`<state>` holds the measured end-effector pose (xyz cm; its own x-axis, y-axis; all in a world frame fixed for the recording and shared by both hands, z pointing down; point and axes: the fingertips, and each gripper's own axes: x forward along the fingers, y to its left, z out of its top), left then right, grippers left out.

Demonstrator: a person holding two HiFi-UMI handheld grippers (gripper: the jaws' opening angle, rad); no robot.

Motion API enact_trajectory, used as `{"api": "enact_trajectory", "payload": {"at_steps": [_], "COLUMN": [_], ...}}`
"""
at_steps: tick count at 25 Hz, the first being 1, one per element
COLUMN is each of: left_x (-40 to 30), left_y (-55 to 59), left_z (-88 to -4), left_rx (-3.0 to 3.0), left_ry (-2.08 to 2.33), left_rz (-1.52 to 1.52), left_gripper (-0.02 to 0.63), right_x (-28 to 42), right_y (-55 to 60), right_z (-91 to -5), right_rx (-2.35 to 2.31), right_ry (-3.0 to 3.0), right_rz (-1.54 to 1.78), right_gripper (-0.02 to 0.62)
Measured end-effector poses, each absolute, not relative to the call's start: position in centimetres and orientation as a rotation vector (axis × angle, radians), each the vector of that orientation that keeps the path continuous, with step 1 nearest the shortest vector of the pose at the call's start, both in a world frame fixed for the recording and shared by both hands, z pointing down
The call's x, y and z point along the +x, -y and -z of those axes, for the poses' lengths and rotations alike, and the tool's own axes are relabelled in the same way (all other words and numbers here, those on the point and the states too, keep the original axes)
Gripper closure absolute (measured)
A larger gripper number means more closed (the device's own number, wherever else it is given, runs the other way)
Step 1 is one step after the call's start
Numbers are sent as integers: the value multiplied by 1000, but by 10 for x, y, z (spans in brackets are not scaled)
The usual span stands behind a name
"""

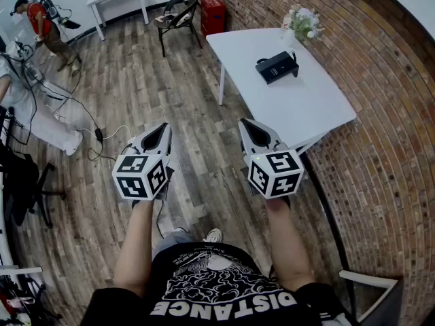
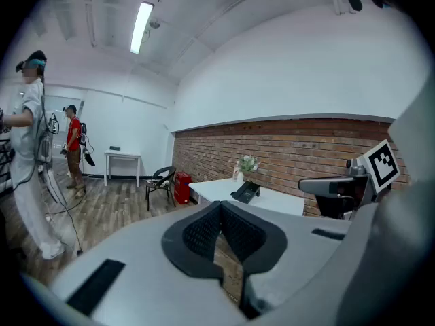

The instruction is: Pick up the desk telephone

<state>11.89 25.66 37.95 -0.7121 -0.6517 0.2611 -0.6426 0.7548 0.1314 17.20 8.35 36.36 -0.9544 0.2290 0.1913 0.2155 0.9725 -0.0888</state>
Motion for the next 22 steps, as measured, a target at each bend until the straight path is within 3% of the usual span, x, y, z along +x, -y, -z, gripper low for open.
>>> {"api": "enact_trajectory", "payload": {"at_steps": [12,22], "left_x": [82,3], "left_y": [-235,-216], "left_z": [-386,-390], "left_rx": [1044,1130], "left_ry": [2648,2616], "left_rz": [60,80], "left_gripper": [598,597], "right_x": [140,63], "right_y": [-68,-62], "right_z": [-376,-381], "right_rx": [-310,-281], "right_ry": [2909,2909], "right_rz": [-112,-106], "right_gripper": [592,592]}}
